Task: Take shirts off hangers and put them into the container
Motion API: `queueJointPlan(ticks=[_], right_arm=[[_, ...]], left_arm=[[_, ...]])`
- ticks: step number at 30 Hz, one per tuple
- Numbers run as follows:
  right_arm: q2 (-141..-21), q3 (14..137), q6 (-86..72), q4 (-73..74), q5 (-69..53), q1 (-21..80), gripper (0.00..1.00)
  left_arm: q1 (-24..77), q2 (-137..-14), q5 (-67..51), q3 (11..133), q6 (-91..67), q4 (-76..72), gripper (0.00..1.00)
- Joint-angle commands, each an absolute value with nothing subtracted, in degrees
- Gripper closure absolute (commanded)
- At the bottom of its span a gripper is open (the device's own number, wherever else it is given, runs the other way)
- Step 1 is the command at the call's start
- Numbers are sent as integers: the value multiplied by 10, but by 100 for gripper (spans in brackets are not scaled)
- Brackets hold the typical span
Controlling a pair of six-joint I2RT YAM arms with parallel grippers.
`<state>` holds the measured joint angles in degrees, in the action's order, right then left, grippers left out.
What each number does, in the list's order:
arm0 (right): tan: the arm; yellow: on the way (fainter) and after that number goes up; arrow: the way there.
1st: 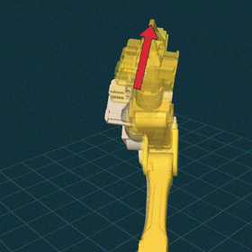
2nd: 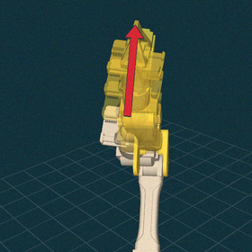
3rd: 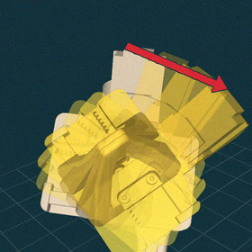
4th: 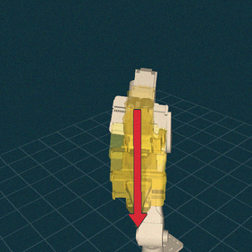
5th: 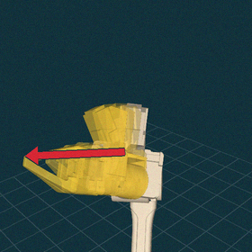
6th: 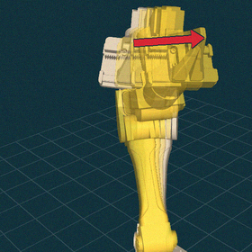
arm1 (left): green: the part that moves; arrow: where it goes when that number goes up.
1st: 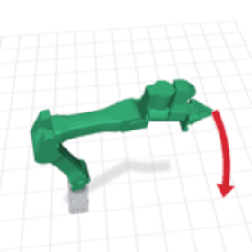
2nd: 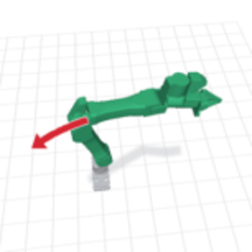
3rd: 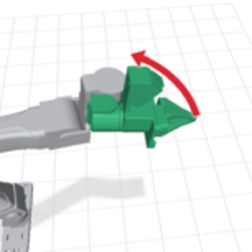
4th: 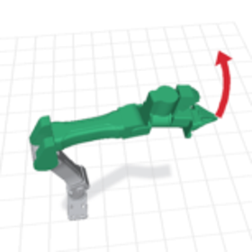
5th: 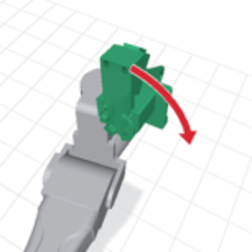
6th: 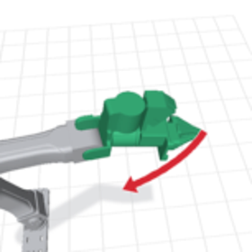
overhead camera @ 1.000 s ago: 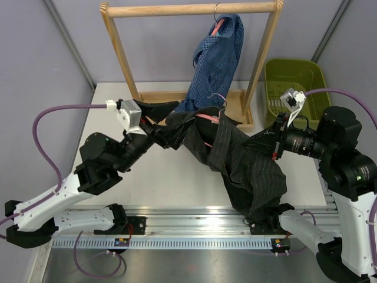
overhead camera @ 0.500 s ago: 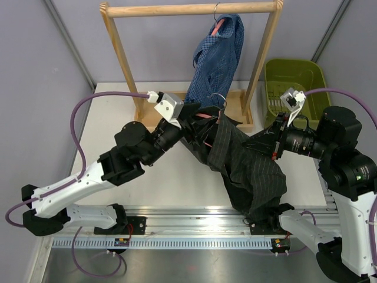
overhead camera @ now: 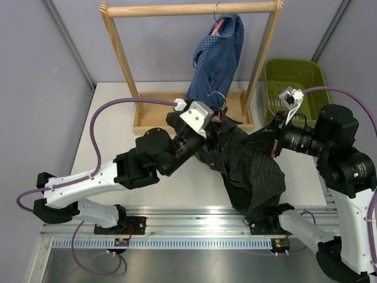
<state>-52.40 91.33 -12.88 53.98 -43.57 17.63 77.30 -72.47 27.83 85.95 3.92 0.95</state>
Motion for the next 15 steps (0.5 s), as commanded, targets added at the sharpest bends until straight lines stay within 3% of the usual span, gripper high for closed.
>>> queueJointPlan(ticks=[1, 3, 10, 15], right_arm=[[-522, 915, -133, 485, -435, 180, 100], [-519, 913, -132, 487, -435, 179, 100], [-512, 912, -128, 490, -436, 179, 100], [-515, 915, -127, 491, -437, 179, 100]], left_arm=[[787, -738, 321, 884, 54, 13, 40], [788, -737, 339, 882, 56, 13, 49], [788, -674, 355, 825, 63, -26, 67], [787, -605, 356, 759, 69, -77, 63]])
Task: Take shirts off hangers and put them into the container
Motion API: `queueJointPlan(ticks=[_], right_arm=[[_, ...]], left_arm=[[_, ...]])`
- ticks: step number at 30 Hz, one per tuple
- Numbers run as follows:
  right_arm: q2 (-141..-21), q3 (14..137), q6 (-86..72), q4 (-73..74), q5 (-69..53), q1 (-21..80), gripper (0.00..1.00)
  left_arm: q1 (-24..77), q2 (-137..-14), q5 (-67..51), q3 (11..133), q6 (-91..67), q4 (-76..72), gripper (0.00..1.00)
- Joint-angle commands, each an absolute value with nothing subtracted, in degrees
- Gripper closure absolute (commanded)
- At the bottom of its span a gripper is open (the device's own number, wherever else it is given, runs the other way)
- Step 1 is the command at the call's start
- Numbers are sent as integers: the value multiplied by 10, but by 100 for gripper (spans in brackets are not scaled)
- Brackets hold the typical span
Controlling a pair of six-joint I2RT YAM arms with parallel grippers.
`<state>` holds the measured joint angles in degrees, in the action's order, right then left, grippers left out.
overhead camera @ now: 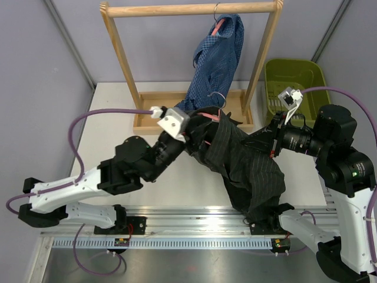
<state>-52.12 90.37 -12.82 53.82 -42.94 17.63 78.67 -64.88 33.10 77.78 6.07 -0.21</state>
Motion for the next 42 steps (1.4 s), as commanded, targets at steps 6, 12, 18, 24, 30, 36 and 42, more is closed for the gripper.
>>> queueJointPlan(ticks=[6, 12, 18, 24, 30, 36, 42], right_arm=[[-522, 912, -135, 481, -448, 180, 100], [-519, 915, -135, 483, -445, 179, 100], [-513, 913, -133, 485, -446, 180, 100], [-510, 911, -132, 484, -446, 180, 100], [-508, 911, -133, 483, -452, 179, 100], [-505, 907, -134, 482, -455, 180, 100], [-502, 901, -137, 475, -462, 180, 100]], left_arm=[[774, -622, 359, 766, 70, -66, 64], [774, -655, 338, 788, 62, -58, 67], [773, -675, 350, 801, 62, -50, 67], [773, -681, 345, 808, 62, -53, 67], [766, -707, 327, 824, 62, -60, 67], [765, -736, 306, 847, 56, -63, 68], [758, -751, 295, 858, 54, -71, 70]])
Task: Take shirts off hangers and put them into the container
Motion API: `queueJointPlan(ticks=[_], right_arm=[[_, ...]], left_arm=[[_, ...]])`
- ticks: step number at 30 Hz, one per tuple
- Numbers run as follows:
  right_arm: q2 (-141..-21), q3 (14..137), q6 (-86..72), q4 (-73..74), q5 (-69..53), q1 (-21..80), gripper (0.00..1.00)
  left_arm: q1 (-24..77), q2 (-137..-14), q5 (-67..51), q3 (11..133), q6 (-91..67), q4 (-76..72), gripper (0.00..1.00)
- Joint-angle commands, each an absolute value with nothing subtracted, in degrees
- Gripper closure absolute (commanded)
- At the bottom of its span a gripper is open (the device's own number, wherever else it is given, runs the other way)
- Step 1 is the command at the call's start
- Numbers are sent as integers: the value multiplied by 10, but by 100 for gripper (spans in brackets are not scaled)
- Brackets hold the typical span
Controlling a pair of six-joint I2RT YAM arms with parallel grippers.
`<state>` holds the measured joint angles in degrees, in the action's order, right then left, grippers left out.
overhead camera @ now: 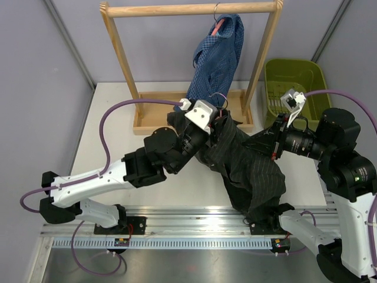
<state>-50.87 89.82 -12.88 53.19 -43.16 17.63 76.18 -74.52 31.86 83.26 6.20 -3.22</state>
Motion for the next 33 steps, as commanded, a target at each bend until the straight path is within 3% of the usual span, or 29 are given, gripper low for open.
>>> queueJointPlan(ticks=[1, 3, 7, 21, 27, 33], right_arm=[[-500, 899, -139, 474, -464, 180, 100], [-498, 897, -140, 470, -470, 180, 100], [-495, 891, -139, 468, -473, 179, 100], [-492, 888, -126, 478, -440, 180, 100], [-491, 877, -105, 502, -404, 179, 42], [-501, 853, -104, 492, -418, 179, 34]], left_arm=[[754, -756, 294, 858, 52, -73, 73], [743, -761, 289, 860, 47, -75, 78], [717, -771, 267, 866, 15, -67, 100], [710, -744, 235, 857, 6, -61, 100], [695, -703, 376, 830, 126, -64, 100], [605, -709, 324, 833, 79, -54, 100]])
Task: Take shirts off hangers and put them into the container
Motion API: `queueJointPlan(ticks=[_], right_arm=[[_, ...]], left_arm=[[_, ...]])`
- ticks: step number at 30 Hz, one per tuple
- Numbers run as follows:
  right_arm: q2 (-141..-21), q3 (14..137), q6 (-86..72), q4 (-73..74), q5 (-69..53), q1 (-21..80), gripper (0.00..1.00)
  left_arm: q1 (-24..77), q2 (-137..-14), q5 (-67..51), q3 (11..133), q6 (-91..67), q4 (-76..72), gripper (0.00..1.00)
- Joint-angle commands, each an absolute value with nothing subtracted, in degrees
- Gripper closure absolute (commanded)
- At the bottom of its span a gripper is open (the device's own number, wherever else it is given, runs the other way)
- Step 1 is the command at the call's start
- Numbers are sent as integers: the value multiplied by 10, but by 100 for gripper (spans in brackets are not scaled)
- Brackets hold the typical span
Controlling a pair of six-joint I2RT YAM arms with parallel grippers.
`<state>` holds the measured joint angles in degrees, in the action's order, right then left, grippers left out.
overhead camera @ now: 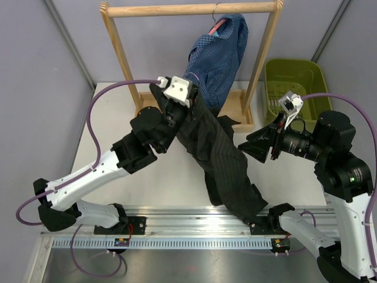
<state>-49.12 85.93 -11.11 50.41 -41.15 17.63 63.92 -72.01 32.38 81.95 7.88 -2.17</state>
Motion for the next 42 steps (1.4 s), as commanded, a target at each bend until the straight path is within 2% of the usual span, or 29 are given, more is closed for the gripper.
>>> queueJointPlan(ticks=[1, 13, 20, 27, 33, 42], right_arm=[[-502, 853, -103, 494, -419, 179, 34], [-513, 789, -124, 454, -450, 179, 33], [-526, 805, -101, 497, -376, 179, 33], [-507, 866, -80, 547, -344, 179, 26], [-521, 874, -65, 583, -262, 180, 25], [-533, 803, -91, 527, -330, 180, 30]], left_arm=[[599, -714, 319, 837, 73, -53, 100], [586, -801, 241, 964, 40, -2, 100], [586, -798, 229, 999, 52, 41, 100], [582, -795, 249, 1001, 87, 67, 100], [581, -773, 249, 991, 94, 72, 100], [575, -787, 238, 1023, 98, 68, 100]])
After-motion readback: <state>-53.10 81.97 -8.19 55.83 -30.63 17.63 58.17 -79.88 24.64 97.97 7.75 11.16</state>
